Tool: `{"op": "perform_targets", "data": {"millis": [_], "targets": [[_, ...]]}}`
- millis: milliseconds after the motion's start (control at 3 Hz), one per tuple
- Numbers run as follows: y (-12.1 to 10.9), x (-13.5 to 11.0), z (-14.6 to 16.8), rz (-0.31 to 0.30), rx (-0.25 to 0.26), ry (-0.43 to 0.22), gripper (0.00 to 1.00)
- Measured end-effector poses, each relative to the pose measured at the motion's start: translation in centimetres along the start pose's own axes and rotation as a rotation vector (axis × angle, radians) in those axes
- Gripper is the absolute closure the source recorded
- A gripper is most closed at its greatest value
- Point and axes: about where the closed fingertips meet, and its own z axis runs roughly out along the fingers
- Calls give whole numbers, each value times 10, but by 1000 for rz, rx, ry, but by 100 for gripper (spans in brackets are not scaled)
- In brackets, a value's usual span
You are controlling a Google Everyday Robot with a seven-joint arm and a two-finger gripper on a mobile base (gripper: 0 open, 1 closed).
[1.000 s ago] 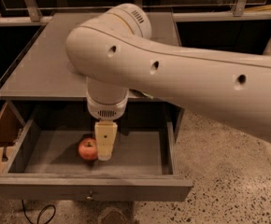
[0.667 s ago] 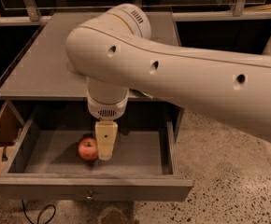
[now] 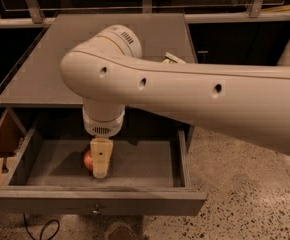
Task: Pick apple from top drawer and place on counter
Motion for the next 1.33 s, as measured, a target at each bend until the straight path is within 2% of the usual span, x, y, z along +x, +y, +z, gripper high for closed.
{"op": "perform_targets", "data": {"millis": [333,1000,1333], "targets": [[-2,-4,21,25,-28,-9,0],[4,-12,34,45,-27,-18,0],[-4,-10,61,109,-12,-29,0]]}}
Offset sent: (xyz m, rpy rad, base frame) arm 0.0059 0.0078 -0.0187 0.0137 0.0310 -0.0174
